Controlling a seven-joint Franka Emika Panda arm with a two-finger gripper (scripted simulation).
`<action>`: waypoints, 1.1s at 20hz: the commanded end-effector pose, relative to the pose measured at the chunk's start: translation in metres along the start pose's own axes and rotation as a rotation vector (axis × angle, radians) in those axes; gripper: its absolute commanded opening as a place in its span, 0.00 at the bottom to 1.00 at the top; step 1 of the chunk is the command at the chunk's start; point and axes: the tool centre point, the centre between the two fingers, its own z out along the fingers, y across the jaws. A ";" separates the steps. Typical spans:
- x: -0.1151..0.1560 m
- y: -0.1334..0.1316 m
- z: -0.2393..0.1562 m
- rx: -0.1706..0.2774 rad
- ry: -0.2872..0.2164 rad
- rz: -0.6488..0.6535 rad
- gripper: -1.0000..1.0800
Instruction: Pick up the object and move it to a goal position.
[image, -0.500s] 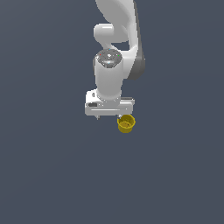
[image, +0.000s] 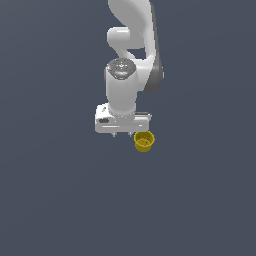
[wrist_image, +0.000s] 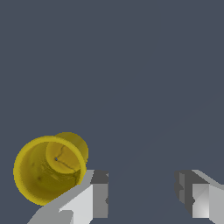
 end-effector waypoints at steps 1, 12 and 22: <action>0.000 0.000 0.000 0.000 0.000 -0.002 0.62; -0.006 -0.006 0.010 -0.034 0.021 -0.149 0.62; -0.021 -0.026 0.031 -0.104 0.062 -0.507 0.62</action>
